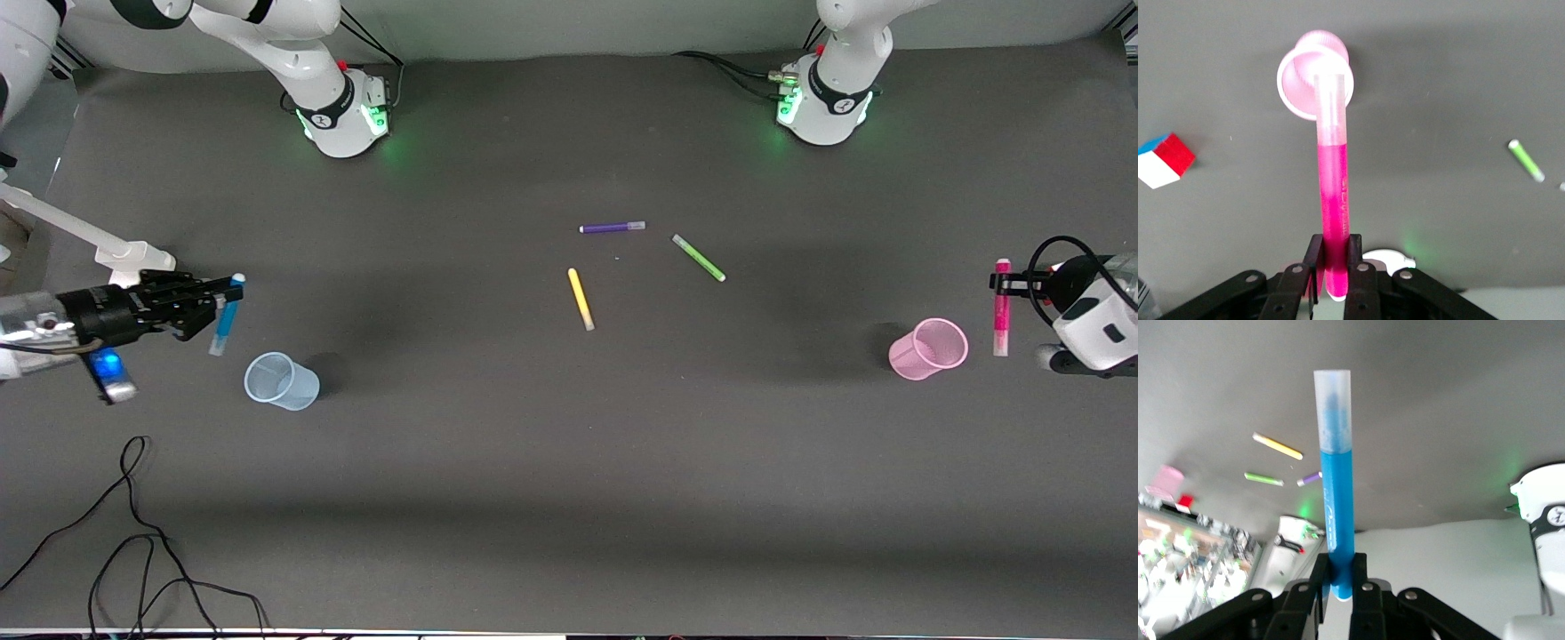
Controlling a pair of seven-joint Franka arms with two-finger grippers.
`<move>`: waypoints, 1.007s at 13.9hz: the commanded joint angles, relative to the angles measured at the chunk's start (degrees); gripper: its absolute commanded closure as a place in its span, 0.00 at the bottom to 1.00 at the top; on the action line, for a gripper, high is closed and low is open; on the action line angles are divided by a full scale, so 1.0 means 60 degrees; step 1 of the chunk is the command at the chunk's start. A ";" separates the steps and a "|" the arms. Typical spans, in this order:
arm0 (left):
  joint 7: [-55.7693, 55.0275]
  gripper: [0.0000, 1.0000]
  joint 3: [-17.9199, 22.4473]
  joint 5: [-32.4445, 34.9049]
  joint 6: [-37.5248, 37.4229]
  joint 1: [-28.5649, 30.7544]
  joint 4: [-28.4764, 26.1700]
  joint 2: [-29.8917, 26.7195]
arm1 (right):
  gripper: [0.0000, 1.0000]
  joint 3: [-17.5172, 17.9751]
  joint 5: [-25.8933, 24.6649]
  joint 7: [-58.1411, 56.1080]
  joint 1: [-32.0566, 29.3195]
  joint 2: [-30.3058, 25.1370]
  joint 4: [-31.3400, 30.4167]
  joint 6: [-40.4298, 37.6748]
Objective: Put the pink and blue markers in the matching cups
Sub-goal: 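Lift the blue marker toward the blue cup while the left gripper carries pink, then lower the blue marker into the blue cup while the left gripper drops pink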
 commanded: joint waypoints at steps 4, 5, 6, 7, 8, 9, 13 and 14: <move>0.0118 0.97 -0.0084 0.1101 -0.1113 -0.0135 0.0664 0.1518 | 1.00 0.0072 -0.0254 -0.1833 -0.0563 0.0430 -0.0555 -0.0079; 0.0104 0.97 -0.0084 0.1205 -0.1273 -0.0150 0.0664 0.1782 | 1.00 0.0072 -0.0254 -0.2052 -0.0578 0.0576 -0.0554 -0.0020; 0.0118 0.97 -0.0084 0.1366 -0.1361 -0.0194 0.0737 0.2031 | 1.00 0.0072 -0.0254 -0.2213 -0.0578 0.0693 -0.0554 0.0067; 0.0104 0.97 -0.0084 0.1469 -0.1435 -0.0209 0.0868 0.2294 | 1.00 0.0072 -0.0269 -0.2360 -0.0578 0.0752 -0.0554 0.0271; 0.0104 0.97 -0.0084 0.1499 -0.1522 -0.0252 0.1029 0.2529 | 1.00 0.0072 -0.0269 -0.2477 -0.0578 0.0869 -0.0554 0.0418; 0.0104 0.97 -0.0084 0.1528 -0.1538 -0.0282 0.1146 0.2734 | 1.00 0.0072 -0.0269 -0.2595 -0.0578 0.1030 -0.0554 0.0521; 0.0089 0.97 -0.0084 0.1937 -0.1523 -0.0487 0.1221 0.3321 | 1.00 0.0072 -0.0284 -0.2698 -0.0578 0.1485 -0.0555 0.1034; 0.0104 0.97 -0.0084 0.1997 -0.1523 -0.0545 0.1221 0.3395 | 1.00 0.0072 -0.0284 -0.2843 -0.0578 0.1529 -0.0554 0.1136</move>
